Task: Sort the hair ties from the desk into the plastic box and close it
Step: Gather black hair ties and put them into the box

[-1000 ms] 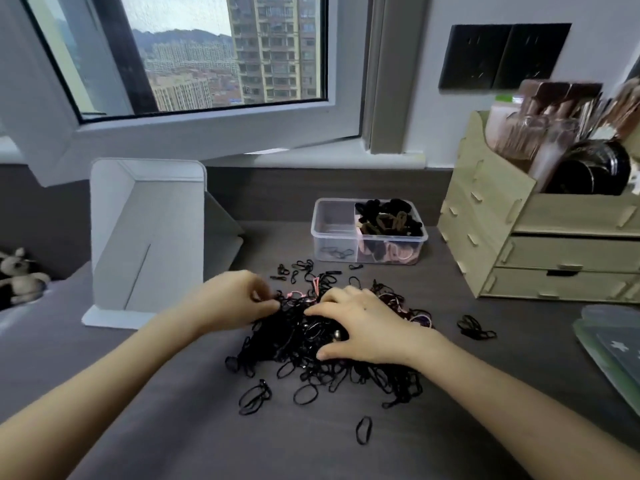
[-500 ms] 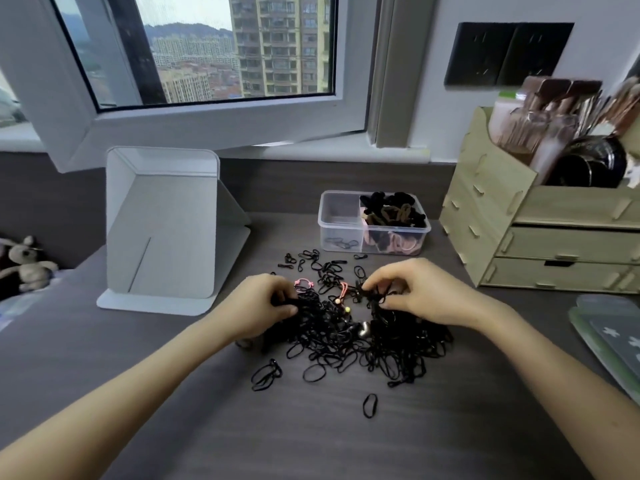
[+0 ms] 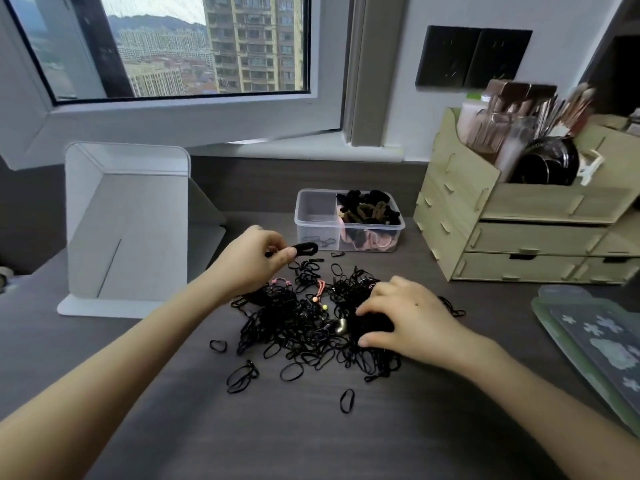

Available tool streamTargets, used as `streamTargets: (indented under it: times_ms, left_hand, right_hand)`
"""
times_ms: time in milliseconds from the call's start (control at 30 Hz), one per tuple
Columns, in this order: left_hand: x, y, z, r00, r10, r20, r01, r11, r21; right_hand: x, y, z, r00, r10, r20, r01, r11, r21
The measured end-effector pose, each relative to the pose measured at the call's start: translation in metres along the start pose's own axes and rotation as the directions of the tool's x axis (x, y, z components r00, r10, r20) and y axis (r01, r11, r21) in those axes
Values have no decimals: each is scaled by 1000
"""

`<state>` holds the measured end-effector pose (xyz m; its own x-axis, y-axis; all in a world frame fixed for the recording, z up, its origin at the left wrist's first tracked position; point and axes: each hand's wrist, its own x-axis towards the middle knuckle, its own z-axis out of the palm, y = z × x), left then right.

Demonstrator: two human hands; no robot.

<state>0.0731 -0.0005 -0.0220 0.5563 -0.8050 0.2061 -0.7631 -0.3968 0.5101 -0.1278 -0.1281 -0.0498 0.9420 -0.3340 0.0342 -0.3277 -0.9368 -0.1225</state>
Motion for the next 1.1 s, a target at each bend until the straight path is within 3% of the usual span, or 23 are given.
streamTargets:
  times_ms: [100, 233, 300, 367, 433, 500, 567, 667, 733, 833, 967, 1100]
  left_hand:
    - [5, 6, -2, 1000, -28, -1, 28, 993, -116]
    - [13, 11, -12, 997, -75, -5, 71, 954, -291]
    - [21, 13, -19, 994, -112, -8, 100, 916, -388]
    - [31, 13, -27, 987, -152, -51, 115, 896, -429]
    - [39, 9, -34, 979, -181, -91, 125, 893, -433]
    - [42, 3, -39, 976, -177, -126, 117, 917, -381]
    - [38, -4, -40, 979, -153, -133, 124, 971, -206]
    - [24, -18, -28, 991, -130, -1, 130, 985, 113]
    - [15, -32, -15, 986, -152, 69, 136, 972, 191]
    - [6, -51, -2, 977, -139, 158, 108, 975, 195]
    - [2, -66, 5, 937, 4, 350, -90, 969, 231]
    - [7, -67, 8, 932, 54, 358, -173, 935, 310]
  right_hand:
    - [4, -4, 4, 997, 18, -81, -19, 1000, -11]
    - [5, 5, -19, 976, 135, -170, -83, 955, 284]
    - [8, 11, -31, 970, 196, -147, -99, 861, 499]
    - [13, 13, -40, 968, 231, -98, -93, 692, 716]
    - [24, 12, -42, 964, 258, -63, -95, 556, 825]
    - [40, 5, -38, 963, 262, -61, -107, 579, 808]
    - [58, -11, -31, 977, 206, -61, -89, 644, 760]
    - [88, -34, -18, 989, 131, -70, -52, 748, 662]
    - [107, -37, -12, 978, 179, -108, -77, 787, 612]
    - [126, -25, -12, 944, 292, -157, -115, 734, 670]
    - [135, 6, -20, 896, 395, -201, -163, 715, 679]
    - [133, 34, -35, 838, 495, -229, -191, 660, 726]
